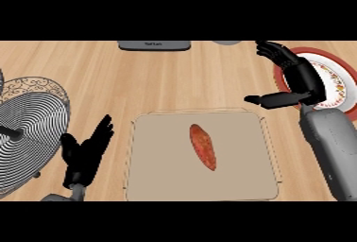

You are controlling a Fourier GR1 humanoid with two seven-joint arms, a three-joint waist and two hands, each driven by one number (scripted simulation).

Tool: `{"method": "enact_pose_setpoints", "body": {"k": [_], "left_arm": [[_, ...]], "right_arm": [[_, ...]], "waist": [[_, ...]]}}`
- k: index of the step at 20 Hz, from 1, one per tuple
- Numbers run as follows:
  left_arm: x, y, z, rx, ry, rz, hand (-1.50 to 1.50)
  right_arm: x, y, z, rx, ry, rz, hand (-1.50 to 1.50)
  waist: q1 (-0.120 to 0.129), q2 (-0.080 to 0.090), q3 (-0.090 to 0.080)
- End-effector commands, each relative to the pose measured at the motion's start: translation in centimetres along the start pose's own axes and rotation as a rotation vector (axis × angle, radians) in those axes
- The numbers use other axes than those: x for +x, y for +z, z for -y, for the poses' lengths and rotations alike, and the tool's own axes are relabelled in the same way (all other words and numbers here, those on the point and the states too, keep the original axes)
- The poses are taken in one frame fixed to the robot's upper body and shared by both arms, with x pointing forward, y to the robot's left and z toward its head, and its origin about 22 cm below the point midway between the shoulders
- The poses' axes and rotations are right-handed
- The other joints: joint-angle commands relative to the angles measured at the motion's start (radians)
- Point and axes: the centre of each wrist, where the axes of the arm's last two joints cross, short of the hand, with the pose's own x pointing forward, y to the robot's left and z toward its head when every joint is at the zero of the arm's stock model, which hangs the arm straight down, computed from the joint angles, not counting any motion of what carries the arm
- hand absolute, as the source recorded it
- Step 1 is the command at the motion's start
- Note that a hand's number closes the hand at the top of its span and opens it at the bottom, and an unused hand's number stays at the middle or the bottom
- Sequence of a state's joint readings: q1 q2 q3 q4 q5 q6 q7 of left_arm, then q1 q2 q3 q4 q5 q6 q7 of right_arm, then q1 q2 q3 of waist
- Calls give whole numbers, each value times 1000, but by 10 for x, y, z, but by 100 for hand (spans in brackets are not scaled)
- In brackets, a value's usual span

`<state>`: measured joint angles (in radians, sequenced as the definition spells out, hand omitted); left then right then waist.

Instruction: Pick the sweet potato from the tray and place it in the plate

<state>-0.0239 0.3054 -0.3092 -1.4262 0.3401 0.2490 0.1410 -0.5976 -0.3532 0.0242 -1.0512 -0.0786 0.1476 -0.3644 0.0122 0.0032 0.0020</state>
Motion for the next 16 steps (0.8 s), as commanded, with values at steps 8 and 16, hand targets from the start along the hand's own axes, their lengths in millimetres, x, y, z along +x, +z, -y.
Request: {"method": "enact_pose_setpoints", "body": {"k": [8,16], "left_arm": [[-17,12,-6,10,-14,-26,0],[-14,-9,-9,11,-1,-33,0]], "right_arm": [[53,-32,10,503,382,-181,-150],[75,-29,-64,612,519,-248,-150]], "waist": [[-3,-7,-3],[-16,-5,-3]]}}
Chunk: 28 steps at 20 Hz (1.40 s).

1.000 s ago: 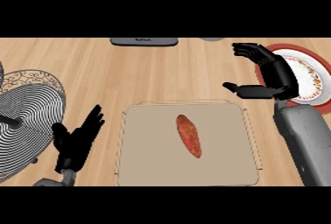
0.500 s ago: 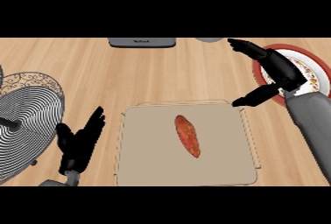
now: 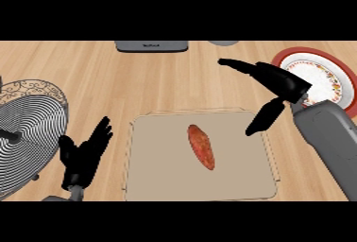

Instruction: Pick the sweet potato from the tray and place it in the plate

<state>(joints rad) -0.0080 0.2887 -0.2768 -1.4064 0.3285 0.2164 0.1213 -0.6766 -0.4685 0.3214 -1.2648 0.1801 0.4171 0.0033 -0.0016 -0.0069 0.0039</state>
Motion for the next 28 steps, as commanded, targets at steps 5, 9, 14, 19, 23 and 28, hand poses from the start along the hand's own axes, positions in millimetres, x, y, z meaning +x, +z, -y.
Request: {"method": "enact_pose_setpoints", "body": {"k": [5,9,14,19,23,28], "left_arm": [[-1,15,13,-6,6,-32,0],[12,-15,-7,4,-2,-29,0],[21,9,-8,18,-4,-21,0],[-8,-2,4,-3,5,-39,0],[4,1,6,9,7,-30,0],[-5,-15,11,-14,8,-34,0]], "right_arm": [[31,-8,-45,47,74,-71,-150],[45,-19,-76,83,119,-142,-150],[33,-16,-85,148,95,-138,-150],[38,5,-103,162,67,-150,-150],[45,-8,-119,137,118,-154,-150],[41,-27,-129,132,215,-216,-150]], "waist": [[6,5,-4],[0,6,-4],[7,6,-4],[1,6,-4],[4,6,-4],[5,8,-4]]}}
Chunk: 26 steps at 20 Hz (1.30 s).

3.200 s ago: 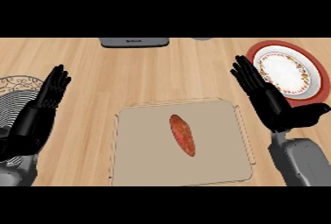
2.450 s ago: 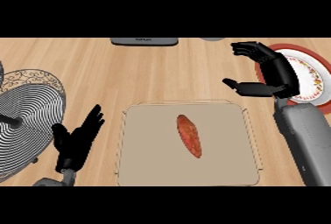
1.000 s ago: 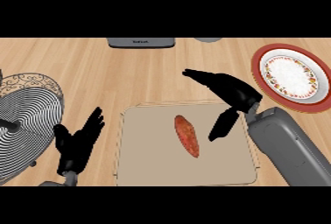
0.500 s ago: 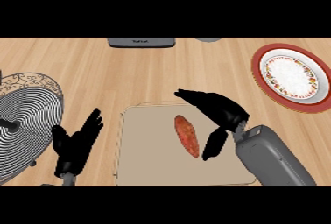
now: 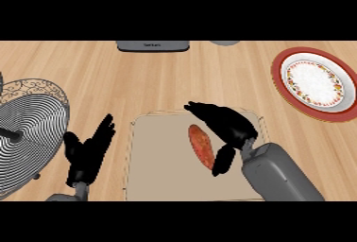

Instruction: Pick the sweet potato from the tray and place it in the plate

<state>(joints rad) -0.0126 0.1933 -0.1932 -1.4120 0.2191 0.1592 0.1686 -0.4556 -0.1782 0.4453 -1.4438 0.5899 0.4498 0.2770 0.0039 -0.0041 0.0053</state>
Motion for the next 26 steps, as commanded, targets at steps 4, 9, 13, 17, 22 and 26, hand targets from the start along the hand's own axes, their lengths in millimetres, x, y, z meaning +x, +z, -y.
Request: {"method": "enact_pose_setpoints", "body": {"k": [4,9,13,17,22,26], "left_arm": [[-5,9,-6,2,1,-35,0],[-3,5,-22,5,4,-30,0],[-1,9,-15,4,-1,-29,0],[-1,1,2,-11,1,-12,0],[-9,-5,8,6,2,-26,0],[5,6,-18,-10,13,-21,0]], "right_arm": [[-16,-7,-24,17,45,-53,-150],[-3,-30,-16,46,54,-39,-150],[-3,-27,-26,62,63,-49,-150],[-22,-25,-51,127,193,12,150],[4,-48,-34,63,206,29,150],[-19,-39,-30,18,219,54,150]], "waist": [[0,4,-5],[1,4,-5],[-1,4,-5],[-1,4,-5],[0,5,-5],[1,4,-5]]}}
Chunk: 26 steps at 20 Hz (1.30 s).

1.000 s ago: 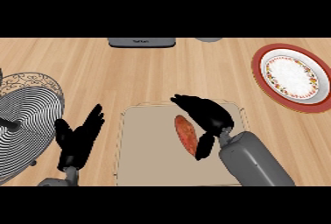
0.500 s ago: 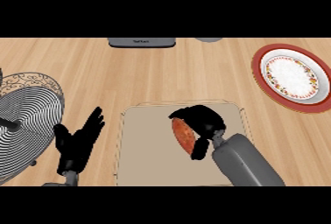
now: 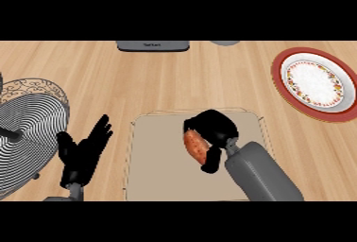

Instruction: Pick the sweet potato from the tray and place it in the plate

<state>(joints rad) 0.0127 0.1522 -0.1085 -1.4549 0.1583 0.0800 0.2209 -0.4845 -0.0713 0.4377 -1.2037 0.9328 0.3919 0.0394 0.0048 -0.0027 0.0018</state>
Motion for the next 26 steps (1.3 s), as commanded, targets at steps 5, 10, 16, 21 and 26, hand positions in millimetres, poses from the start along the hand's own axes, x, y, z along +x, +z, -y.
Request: {"method": "enact_pose_setpoints", "body": {"k": [5,10,16,21,26], "left_arm": [[-1,1,-2,16,7,-23,0],[-9,2,-1,-4,-3,-10,0],[-12,7,-3,11,-4,-16,0],[-16,-7,15,14,4,-32,0],[-15,15,13,6,12,-25,0]], "right_arm": [[-17,0,-10,-286,-153,-543,150],[4,4,29,-724,-232,-571,150],[16,10,32,-1043,-231,-612,150],[6,21,52,-1221,-370,-690,150],[-28,38,59,-1338,-471,-748,150]], "waist": [[-14,1,-2],[5,2,-1],[0,1,-2],[-13,4,-2],[0,3,-1]]}}
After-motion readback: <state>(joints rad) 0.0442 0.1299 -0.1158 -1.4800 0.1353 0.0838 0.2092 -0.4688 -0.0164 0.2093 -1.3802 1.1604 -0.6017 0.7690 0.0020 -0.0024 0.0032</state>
